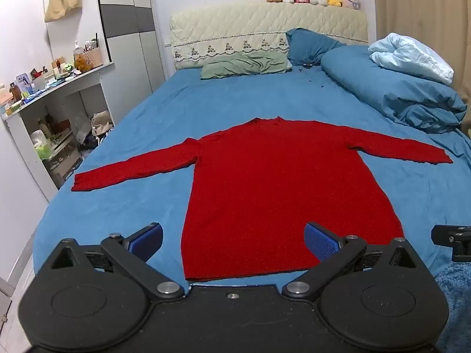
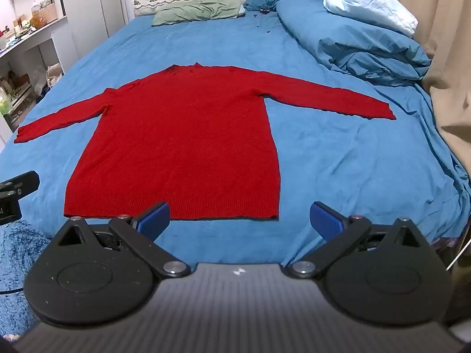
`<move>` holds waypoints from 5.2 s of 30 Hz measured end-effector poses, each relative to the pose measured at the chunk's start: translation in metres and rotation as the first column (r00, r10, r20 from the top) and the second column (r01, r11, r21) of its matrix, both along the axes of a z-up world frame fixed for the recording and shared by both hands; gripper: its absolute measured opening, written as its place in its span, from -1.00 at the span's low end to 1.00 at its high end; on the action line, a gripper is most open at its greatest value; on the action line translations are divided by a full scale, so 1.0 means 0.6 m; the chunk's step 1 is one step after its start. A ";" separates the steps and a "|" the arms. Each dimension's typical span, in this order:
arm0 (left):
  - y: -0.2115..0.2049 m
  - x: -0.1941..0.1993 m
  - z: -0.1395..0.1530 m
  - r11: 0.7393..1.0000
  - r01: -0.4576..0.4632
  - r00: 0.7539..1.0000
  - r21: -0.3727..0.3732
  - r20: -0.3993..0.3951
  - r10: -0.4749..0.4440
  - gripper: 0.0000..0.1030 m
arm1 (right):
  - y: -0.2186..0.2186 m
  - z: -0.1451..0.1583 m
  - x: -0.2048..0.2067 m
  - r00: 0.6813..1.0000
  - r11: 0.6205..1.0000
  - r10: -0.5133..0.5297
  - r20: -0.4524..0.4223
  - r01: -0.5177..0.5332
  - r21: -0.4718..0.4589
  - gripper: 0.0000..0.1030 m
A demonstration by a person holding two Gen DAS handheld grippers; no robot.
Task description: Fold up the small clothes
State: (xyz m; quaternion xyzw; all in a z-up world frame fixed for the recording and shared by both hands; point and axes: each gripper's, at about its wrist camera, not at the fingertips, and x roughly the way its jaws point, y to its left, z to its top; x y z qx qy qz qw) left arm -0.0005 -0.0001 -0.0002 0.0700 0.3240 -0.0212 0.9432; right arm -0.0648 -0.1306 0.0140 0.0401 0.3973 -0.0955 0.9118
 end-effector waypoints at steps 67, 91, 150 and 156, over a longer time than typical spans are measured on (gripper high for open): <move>0.002 -0.001 -0.001 1.000 -0.007 1.000 0.005 0.000 0.007 1.00 | 0.012 -0.011 0.004 1.000 1.000 0.004 -0.006 -0.004 0.009 1.00; -0.003 -0.001 0.000 1.000 -0.010 1.000 0.005 0.011 0.010 1.00 | 0.011 -0.008 0.005 1.000 1.000 0.005 -0.006 -0.005 0.009 1.00; -0.467 0.793 -0.270 0.962 0.256 0.910 -0.098 -0.312 -0.274 1.00 | -0.630 -0.304 0.438 0.836 0.792 -0.548 0.020 0.511 0.335 0.74; -0.487 0.814 -0.310 0.963 0.261 0.905 -0.070 -0.330 -0.269 1.00 | -0.692 -0.323 0.455 0.785 0.759 -0.613 0.086 0.555 0.341 0.34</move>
